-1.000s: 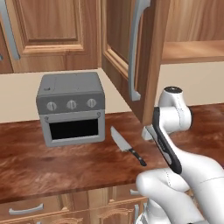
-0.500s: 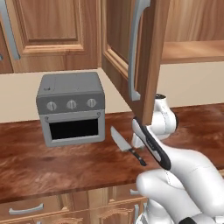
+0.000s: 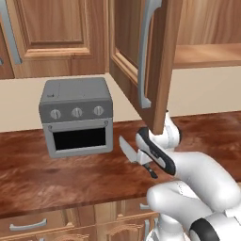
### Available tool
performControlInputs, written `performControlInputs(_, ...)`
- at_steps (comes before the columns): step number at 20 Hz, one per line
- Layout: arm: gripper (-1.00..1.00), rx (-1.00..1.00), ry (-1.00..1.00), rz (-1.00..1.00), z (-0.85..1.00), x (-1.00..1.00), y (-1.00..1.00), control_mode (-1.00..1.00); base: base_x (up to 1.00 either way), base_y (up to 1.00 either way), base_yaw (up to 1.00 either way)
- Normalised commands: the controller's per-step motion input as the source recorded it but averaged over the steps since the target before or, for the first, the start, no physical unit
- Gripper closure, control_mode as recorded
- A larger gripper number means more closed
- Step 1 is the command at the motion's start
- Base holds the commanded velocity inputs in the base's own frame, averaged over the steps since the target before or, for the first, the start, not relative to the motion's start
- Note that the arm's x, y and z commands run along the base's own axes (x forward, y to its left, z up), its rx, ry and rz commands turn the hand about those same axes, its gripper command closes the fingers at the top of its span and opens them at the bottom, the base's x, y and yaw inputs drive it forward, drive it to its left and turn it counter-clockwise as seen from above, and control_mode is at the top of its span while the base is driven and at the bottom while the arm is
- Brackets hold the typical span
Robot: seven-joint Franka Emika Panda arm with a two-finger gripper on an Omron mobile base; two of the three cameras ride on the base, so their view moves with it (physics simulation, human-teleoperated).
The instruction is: Move the cutting board and knife to the sink. Then move spray from the cabinet to the counter.
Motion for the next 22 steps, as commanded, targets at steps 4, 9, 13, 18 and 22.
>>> performControlInputs(4,-1.00,0.01,0.07,0.04,-0.28,0.34,0.03,-1.00,0.00,0.00,0.00)
performControlInputs(9,-1.00,0.01,0.07,0.05,-0.28,0.26,0.00,-1.00,0.00,0.00,0.00)
performControlInputs(13,-1.00,0.00,0.06,0.05,-0.36,0.28,0.00,-1.00,0.00,0.00,0.00)
performControlInputs(18,-1.00,0.01,0.09,0.05,-0.30,0.16,0.01,-1.00,0.00,0.00,0.00)
performControlInputs(22,-1.00,0.00,0.06,0.05,-0.35,0.20,0.00,-1.00,0.00,0.00,0.00)
